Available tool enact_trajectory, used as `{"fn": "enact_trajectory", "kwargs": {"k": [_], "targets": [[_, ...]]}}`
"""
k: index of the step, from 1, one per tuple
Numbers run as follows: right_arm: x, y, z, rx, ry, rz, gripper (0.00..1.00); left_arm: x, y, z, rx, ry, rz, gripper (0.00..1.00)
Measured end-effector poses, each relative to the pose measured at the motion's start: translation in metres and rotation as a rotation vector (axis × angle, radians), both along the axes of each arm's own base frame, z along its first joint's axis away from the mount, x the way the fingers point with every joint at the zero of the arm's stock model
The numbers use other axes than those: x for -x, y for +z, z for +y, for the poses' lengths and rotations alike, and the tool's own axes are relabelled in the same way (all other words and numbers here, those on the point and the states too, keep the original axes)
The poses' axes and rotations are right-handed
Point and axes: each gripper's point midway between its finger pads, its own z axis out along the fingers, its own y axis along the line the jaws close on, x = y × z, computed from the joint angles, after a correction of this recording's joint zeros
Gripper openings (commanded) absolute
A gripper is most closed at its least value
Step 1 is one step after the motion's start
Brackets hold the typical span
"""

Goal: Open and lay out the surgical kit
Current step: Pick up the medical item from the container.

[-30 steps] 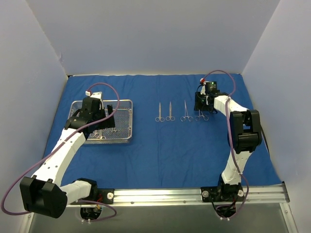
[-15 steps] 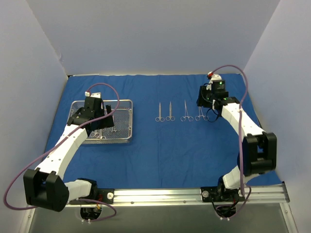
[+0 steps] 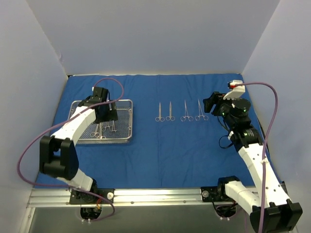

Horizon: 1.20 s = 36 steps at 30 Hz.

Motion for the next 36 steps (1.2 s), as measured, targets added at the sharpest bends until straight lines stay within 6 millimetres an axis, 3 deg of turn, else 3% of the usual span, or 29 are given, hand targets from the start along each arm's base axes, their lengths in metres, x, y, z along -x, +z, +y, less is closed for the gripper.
{"fn": "enact_trajectory", "kwargs": {"k": [5,11,16,23,31,36], "targets": [[0.012,0.009,0.005,-0.024,0.028,-0.072,0.68,-0.011,-0.022,-0.007,0.008,-0.026,0.061,0.62],[0.016,-0.001,0.005,-0.024,0.034,-0.07,0.7,-0.01,-0.046,-0.013,0.021,-0.059,0.129,0.38],[0.017,-0.005,0.007,-0.023,0.038,-0.066,0.7,-0.011,-0.062,-0.014,0.014,-0.073,0.164,0.29],[0.017,-0.005,0.007,-0.023,0.038,-0.07,0.7,-0.008,-0.082,-0.013,0.0,-0.086,0.217,0.28],[0.016,-0.005,0.007,-0.02,0.039,-0.073,0.7,-0.015,-0.085,-0.014,-0.002,-0.091,0.216,0.27],[0.015,-0.006,0.007,-0.016,0.04,-0.069,0.7,-0.016,-0.086,-0.014,-0.002,-0.092,0.222,0.15]]}}
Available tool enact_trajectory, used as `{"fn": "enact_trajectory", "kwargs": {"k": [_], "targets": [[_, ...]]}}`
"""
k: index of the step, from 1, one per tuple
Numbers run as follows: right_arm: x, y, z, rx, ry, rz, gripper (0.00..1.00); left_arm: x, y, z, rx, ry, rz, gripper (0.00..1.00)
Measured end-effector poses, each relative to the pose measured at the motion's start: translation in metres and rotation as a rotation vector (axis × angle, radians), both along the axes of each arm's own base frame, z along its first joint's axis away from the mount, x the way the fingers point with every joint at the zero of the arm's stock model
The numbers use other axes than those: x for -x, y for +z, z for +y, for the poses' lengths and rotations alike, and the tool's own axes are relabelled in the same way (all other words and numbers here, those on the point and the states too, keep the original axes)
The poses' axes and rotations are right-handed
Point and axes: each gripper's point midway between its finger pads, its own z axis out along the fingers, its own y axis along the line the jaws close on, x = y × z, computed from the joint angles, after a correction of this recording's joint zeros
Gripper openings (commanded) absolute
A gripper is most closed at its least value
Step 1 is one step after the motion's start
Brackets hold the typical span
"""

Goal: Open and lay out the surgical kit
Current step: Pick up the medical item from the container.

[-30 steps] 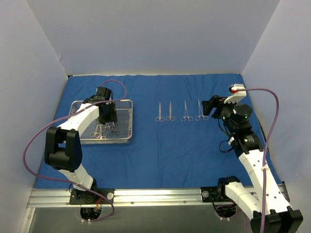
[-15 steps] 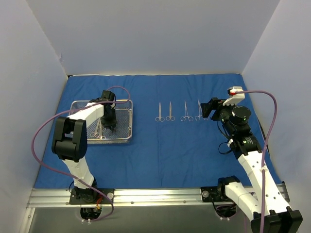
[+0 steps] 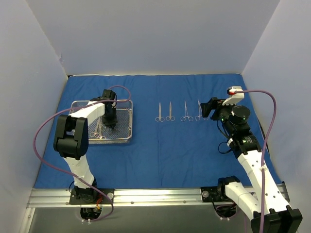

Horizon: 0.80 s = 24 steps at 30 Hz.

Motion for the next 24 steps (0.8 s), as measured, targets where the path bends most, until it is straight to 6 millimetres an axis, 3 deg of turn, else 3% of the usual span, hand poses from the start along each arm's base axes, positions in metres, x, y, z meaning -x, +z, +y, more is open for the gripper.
{"fn": "enact_trajectory", "kwargs": {"k": [4,14,24], "targets": [[0.0,-0.001,0.0,0.001,0.0,0.003,0.7,0.0,0.0,-0.001,0.004,0.001,0.001,0.03],[-0.001,-0.003,0.0,0.002,0.0,0.008,0.7,0.002,0.009,0.0,0.007,0.006,-0.007,0.02],[-0.002,-0.004,0.001,0.003,0.001,0.013,0.7,-0.021,0.073,-0.003,0.031,0.013,-0.162,0.02]]}}
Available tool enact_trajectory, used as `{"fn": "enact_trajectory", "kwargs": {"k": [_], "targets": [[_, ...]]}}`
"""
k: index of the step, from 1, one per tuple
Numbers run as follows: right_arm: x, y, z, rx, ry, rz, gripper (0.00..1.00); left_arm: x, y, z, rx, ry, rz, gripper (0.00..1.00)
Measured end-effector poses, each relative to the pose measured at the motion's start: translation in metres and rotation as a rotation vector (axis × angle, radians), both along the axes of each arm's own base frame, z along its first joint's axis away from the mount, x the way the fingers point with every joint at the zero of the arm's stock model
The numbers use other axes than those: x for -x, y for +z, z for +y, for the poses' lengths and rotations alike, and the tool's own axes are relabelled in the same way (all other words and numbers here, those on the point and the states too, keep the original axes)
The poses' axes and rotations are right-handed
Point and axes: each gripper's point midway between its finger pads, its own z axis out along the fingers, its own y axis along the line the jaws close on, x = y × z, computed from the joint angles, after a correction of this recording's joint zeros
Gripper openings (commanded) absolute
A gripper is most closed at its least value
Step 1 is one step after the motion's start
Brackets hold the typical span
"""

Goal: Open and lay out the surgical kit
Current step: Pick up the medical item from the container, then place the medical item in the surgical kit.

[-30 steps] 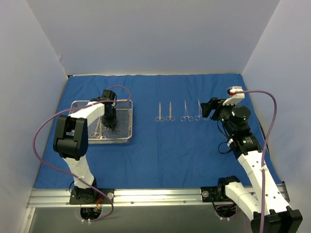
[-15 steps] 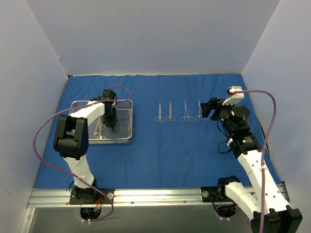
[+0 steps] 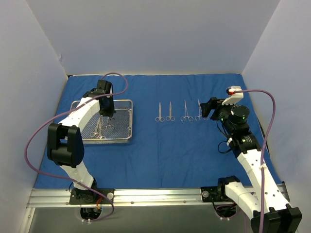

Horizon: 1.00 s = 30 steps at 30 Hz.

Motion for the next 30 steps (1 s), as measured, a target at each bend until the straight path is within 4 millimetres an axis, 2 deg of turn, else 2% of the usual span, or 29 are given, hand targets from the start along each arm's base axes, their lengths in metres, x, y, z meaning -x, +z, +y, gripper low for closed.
{"fn": "enact_trajectory", "kwargs": {"k": [6,8,12,16,19,22,26,30], "targets": [[0.0,0.0,0.0,0.0,0.0,0.0,0.7,0.001,0.021,-0.008,0.03,0.014,-0.031,0.02],[0.0,0.0,0.0,0.0,0.0,0.0,0.7,0.003,0.032,-0.018,0.044,0.013,-0.044,0.02],[0.0,0.0,0.0,0.0,0.0,0.0,0.7,0.009,0.055,-0.057,0.077,-0.037,-0.095,0.02],[0.0,0.0,0.0,0.0,0.0,0.0,0.7,0.028,0.065,-0.12,0.118,-0.136,-0.112,0.02],[0.0,0.001,0.0,-0.001,0.0,-0.001,0.71,0.046,0.062,-0.169,0.148,-0.212,-0.096,0.02],[0.001,0.001,0.0,-0.001,0.0,-0.004,0.73,0.057,0.051,-0.2,0.159,-0.249,-0.071,0.02],[0.001,0.003,0.0,-0.003,0.0,-0.008,0.8,0.068,0.025,-0.226,0.149,-0.275,-0.02,0.02],[0.002,0.004,0.001,-0.002,0.003,-0.012,0.83,0.081,-0.004,-0.241,0.125,-0.288,0.039,0.02]]}}
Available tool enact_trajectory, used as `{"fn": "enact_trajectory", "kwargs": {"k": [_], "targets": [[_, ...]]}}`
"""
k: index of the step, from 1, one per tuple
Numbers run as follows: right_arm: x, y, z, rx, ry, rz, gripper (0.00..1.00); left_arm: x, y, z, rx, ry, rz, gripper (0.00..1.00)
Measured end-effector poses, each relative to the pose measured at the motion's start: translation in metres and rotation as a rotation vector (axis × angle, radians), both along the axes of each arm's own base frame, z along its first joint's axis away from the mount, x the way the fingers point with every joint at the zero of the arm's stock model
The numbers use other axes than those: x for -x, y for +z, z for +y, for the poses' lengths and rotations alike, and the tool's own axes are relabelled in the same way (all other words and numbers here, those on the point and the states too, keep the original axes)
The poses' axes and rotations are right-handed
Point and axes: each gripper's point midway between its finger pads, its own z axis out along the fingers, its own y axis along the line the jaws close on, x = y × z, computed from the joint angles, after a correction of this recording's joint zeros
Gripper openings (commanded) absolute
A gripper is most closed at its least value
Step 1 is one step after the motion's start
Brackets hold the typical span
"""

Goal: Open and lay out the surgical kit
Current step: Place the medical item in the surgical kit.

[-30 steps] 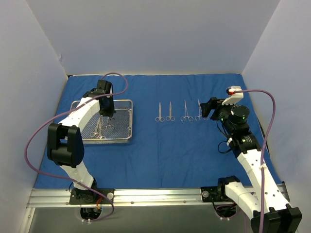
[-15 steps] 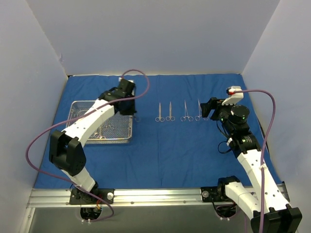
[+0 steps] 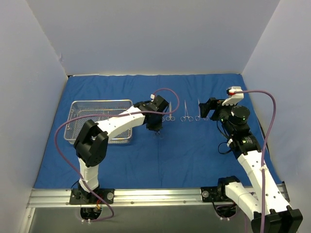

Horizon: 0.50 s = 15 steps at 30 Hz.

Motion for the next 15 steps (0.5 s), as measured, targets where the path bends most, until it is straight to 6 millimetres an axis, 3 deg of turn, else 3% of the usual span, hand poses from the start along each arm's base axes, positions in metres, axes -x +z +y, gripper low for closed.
{"fn": "enact_trajectory", "kwargs": {"k": [8,15], "targets": [[0.001,0.001,0.001,0.0,0.001,-0.004,0.84,0.012,-0.03,-0.019,-0.011,-0.01,0.046,0.02],[0.0,0.001,0.0,0.001,-0.004,-0.004,0.84,0.018,-0.051,-0.022,-0.015,0.015,0.085,0.02]]}}
